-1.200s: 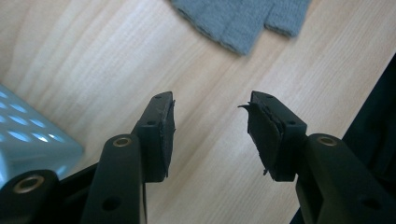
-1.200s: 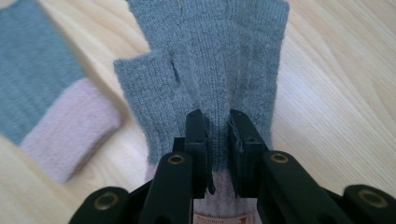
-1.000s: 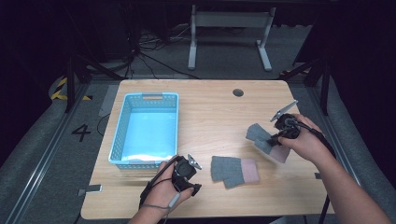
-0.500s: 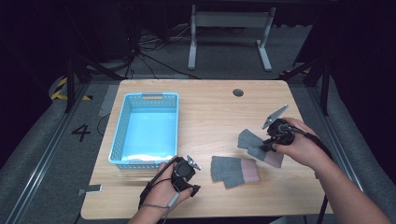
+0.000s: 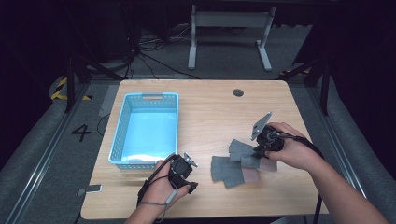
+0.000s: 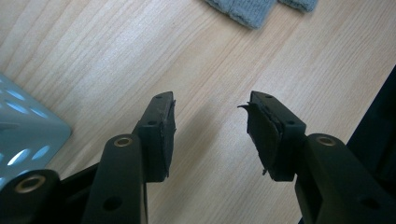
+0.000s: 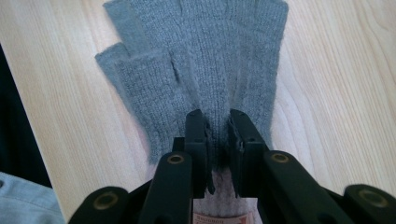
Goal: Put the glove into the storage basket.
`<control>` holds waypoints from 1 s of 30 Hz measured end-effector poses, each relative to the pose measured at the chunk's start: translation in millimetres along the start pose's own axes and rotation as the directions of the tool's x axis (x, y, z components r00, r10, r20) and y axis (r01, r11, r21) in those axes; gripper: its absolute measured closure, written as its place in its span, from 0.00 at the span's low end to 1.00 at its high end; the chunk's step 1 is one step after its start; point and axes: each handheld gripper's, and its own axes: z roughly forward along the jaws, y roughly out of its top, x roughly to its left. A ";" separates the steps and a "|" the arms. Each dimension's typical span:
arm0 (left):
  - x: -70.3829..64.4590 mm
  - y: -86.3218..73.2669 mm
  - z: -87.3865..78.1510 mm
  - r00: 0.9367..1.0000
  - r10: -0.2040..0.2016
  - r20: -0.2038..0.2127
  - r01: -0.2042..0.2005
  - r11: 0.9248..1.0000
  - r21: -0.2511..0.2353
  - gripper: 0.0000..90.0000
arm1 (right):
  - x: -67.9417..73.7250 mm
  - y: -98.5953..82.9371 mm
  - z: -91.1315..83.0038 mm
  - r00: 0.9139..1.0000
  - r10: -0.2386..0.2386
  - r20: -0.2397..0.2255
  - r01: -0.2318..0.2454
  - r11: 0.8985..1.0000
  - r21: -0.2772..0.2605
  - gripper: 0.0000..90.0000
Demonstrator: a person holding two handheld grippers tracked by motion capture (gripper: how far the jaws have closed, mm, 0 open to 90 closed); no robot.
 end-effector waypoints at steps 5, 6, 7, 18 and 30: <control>0.2 -0.3 -0.6 1.000 -0.004 -0.002 0.004 1.000 -0.001 0.58 | 5.5 4.9 4.8 0.999 -0.038 -0.017 0.038 0.999 0.003 0.88; 0.2 -0.3 -0.8 1.000 -0.003 -0.002 0.003 1.000 -0.002 0.58 | 6.4 6.1 6.0 0.999 -0.043 -0.018 0.043 0.999 0.000 0.88; 0.1 -0.3 -1.1 1.000 -0.001 -0.003 0.001 1.000 -0.003 0.58 | 7.0 7.3 7.3 0.998 -0.052 -0.019 0.052 0.999 -0.002 0.88; 0.0 -1.1 -3.4 1.000 -0.002 -0.003 0.002 1.000 -0.009 0.58 | 15.4 20.1 17.8 0.995 -0.091 -0.047 0.091 0.996 -0.006 0.88; -0.3 -2.6 -3.6 1.000 -0.006 -0.006 0.006 1.000 -0.008 0.58 | 20.5 28.1 34.3 0.989 -0.135 -0.063 0.136 0.991 0.008 0.87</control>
